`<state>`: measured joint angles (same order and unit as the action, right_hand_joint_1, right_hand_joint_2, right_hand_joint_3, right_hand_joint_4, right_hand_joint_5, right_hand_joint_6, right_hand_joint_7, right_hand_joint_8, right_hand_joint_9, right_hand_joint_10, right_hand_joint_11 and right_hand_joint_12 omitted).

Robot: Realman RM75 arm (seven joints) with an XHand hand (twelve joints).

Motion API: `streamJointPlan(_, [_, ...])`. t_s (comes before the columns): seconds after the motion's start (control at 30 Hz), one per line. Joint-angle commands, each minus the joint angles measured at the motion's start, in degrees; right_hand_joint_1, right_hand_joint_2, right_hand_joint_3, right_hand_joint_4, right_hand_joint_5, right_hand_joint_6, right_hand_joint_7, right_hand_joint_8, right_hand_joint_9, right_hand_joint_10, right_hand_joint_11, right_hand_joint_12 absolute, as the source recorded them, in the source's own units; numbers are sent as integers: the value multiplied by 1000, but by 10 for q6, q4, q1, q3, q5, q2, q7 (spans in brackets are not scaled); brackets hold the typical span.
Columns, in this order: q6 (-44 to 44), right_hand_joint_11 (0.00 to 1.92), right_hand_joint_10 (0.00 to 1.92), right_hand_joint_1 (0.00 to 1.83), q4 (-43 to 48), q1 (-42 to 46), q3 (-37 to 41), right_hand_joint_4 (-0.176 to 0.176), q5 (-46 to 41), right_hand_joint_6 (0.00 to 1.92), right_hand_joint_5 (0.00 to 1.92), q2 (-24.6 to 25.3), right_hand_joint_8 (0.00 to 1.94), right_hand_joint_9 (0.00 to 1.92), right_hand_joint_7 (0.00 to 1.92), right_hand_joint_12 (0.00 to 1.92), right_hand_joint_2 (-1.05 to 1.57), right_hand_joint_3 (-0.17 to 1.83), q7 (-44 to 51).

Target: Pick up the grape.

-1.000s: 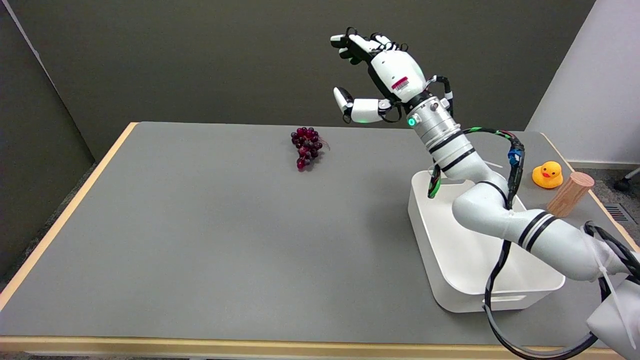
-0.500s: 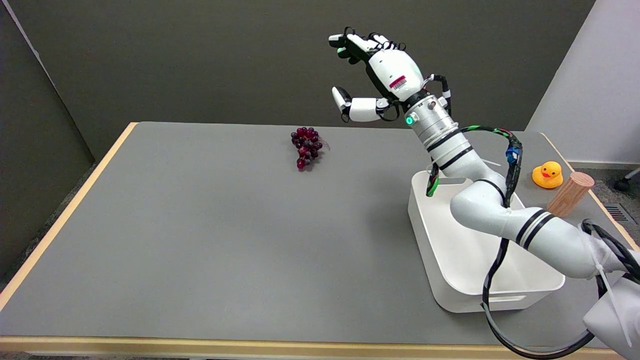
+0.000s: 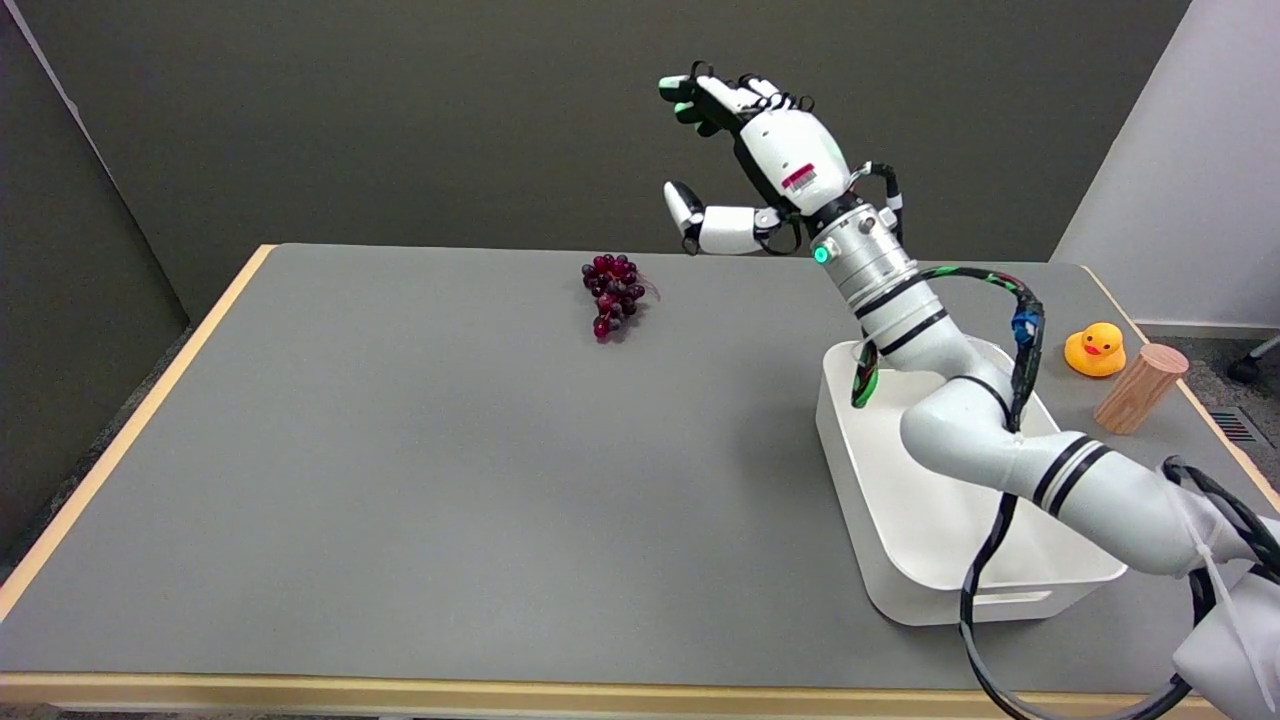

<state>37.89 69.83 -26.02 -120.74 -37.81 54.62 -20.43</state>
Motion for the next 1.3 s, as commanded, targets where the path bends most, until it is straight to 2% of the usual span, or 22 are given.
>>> streamJointPlan(0.03, [48, 189, 1020, 682, 57, 47, -62, 10, 32, 468, 244, 69, 510, 409, 452, 1385, 722, 931, -5])
streamJointPlan(0.33, [12, 190, 1019, 681, 53, 33, -90, 7, 42, 458, 238, 112, 508, 408, 450, 1385, 724, 932, -6])
streamJointPlan(0.5, [-33, 151, 950, 615, 40, 19, -119, -15, 51, 432, 195, 136, 503, 382, 390, 1330, 723, 985, -6])
streamJointPlan(0.8, [-42, 98, 870, 606, 26, 7, -125, -23, 56, 396, 170, 149, 453, 314, 327, 1263, 725, 994, 1])
streamJointPlan(1.0, [-77, 57, 804, 563, -45, -1, -94, -42, 22, 369, 132, 164, 405, 247, 266, 1197, 699, 990, 44])
streamJointPlan(1.13, [-102, 41, 785, 546, -93, -40, -94, -58, -36, 367, 119, 168, 393, 216, 243, 1175, 682, 981, 123])
streamJointPlan(1.3, [-155, 19, 777, 479, -186, -97, -100, -80, -85, 370, 106, 187, 389, 190, 218, 1148, 647, 953, 170])
